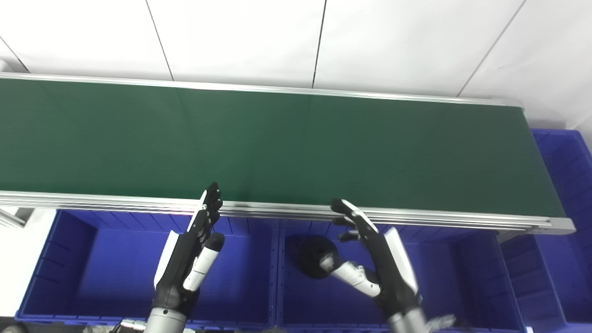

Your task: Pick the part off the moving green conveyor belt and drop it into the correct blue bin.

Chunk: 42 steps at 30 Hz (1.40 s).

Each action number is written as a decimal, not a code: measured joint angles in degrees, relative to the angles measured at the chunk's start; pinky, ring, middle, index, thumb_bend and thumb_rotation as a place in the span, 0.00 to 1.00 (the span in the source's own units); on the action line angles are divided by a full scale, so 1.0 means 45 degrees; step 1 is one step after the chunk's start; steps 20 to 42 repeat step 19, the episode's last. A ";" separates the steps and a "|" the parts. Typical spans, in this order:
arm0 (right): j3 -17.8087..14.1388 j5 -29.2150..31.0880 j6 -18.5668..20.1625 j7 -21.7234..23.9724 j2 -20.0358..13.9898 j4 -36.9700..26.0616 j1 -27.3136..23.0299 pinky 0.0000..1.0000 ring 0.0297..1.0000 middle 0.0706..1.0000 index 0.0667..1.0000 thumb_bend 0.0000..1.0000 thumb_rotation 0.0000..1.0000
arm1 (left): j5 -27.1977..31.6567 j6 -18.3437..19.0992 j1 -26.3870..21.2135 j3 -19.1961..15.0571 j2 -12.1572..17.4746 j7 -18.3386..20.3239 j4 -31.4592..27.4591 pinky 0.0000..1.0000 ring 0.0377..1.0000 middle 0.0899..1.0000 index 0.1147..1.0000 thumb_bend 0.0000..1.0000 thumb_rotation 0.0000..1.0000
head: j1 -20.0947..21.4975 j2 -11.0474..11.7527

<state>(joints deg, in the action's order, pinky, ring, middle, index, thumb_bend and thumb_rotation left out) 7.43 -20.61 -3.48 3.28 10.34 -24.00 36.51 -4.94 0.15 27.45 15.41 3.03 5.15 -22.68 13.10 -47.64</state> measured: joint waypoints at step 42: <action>-0.0228 0.0748 -0.4456 -0.5339 0.0098 0.4623 -0.0678 0.93 0.95 1.00 1.00 0.73 1.00 | -0.1101 -0.1909 0.0061 -0.0326 0.0123 -0.0253 0.1239 1.00 1.00 1.00 1.00 0.69 0.90 | -0.0098 0.0684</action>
